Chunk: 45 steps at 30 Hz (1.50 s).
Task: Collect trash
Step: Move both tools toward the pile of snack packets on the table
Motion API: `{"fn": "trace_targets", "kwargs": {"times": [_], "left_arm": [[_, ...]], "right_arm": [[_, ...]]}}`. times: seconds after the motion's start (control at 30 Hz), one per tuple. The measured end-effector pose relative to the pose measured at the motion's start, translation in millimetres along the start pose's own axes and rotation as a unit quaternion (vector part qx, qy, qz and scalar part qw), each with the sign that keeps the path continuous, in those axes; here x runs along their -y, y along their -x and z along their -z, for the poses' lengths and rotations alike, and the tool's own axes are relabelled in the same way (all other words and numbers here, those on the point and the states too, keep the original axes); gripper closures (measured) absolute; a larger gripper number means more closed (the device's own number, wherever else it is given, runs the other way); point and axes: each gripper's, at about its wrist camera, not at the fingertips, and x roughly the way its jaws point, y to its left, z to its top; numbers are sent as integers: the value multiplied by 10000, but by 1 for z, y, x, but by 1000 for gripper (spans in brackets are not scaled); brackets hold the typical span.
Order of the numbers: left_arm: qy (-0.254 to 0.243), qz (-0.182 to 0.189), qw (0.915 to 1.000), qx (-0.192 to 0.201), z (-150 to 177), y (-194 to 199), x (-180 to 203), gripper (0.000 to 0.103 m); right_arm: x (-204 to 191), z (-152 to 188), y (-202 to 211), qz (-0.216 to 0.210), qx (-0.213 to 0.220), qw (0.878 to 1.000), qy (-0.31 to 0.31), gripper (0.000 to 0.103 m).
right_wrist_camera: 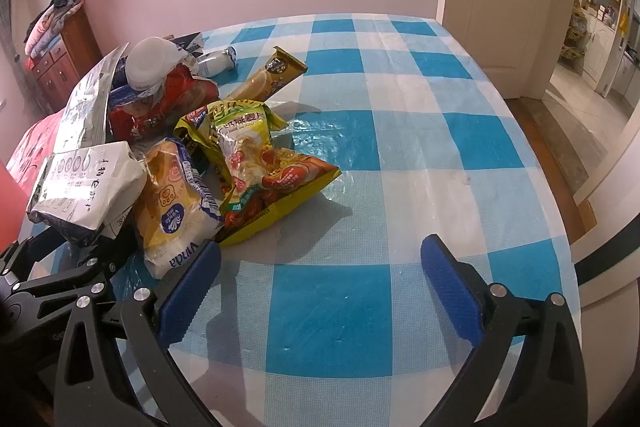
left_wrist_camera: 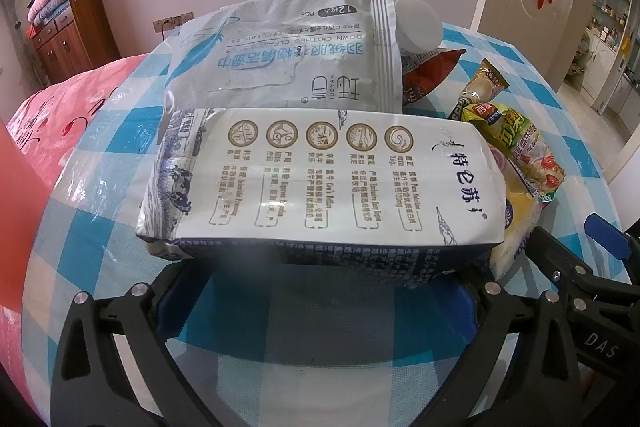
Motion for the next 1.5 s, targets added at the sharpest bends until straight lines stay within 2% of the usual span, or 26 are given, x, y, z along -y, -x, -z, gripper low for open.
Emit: {"fn": "trace_targets", "kwargs": {"times": [0.27,0.37,0.47,0.63,0.9,1.27,1.5], "left_arm": [[23,-10,10000,-9,1,-1,-1,4],[-15,65,10000,-16,5,2,-2,4],[-10,165,9998,108,14,19,-6,4],[-180,294,9986,398,27,48,-8,4],[-433,328,9937,976,22,95,-15,4],[-340,487,9866,1520,21,147,-36,4],[-251,603,9833,1702,25,166,-48,4]], "right_arm": [[-7,8,3,240,-124,9993,267,4],[-7,11,5,205,-131,9995,203,4],[2,15,13,52,43,10000,39,4],[8,13,39,129,406,9991,-47,4],[4,8,84,128,952,9953,-125,4],[-13,12,137,246,1512,9882,-69,4],[-25,13,161,380,1755,9837,32,4]]}}
